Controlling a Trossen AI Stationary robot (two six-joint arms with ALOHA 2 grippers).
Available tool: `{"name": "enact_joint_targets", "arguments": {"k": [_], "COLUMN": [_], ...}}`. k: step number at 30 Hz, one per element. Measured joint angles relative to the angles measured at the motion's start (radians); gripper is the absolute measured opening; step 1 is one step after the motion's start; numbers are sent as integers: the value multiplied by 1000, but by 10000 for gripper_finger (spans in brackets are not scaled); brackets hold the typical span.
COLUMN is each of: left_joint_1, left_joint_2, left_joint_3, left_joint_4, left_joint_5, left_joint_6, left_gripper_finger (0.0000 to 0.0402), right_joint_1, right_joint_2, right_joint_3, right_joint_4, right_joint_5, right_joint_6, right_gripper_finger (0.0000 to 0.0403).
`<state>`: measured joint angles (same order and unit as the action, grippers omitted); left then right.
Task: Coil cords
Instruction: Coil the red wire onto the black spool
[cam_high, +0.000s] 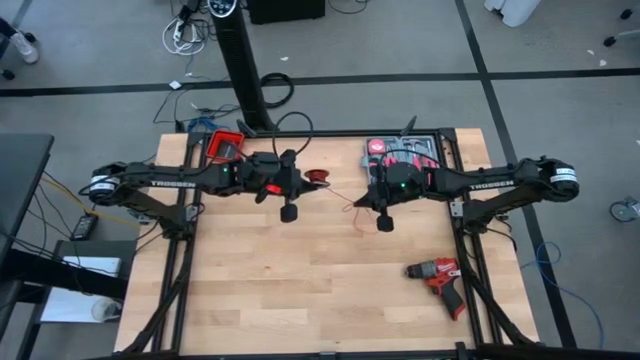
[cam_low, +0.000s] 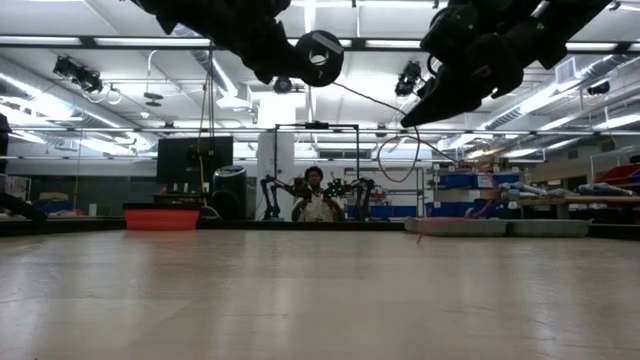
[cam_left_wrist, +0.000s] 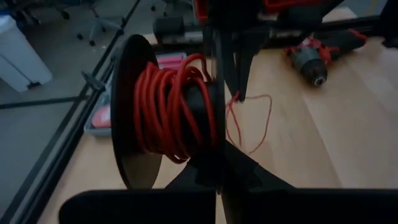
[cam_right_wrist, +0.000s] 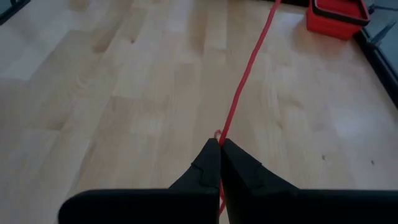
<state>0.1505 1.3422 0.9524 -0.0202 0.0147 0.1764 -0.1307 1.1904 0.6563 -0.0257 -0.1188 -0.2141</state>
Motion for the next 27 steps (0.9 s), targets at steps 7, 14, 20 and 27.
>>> {"name": "enact_joint_targets", "arguments": {"k": [7, 14, 20, 27], "left_joint_1": [0, 0, 0, 0], "left_joint_2": [-1, 0, 0, 0], "left_joint_3": [0, 0, 0, 0], "left_joint_4": [-78, -160, -183, -184], "left_joint_5": [-3, -4, -4, -3], "left_joint_6": [-54, -105, -106, -105], "left_gripper_finger": [6, 6, 6, 6], "right_joint_1": [-3, -31, -56, -61], "right_joint_2": [-1, -1, -1, -1], "right_joint_3": [0, 0, 0, -1], "right_joint_4": [14, 86, 138, 195], "right_joint_5": [-1, -2, -3, -9], "right_joint_6": [-66, -133, -179, -214], "right_gripper_finger": [0, 0, 0, 0]}}
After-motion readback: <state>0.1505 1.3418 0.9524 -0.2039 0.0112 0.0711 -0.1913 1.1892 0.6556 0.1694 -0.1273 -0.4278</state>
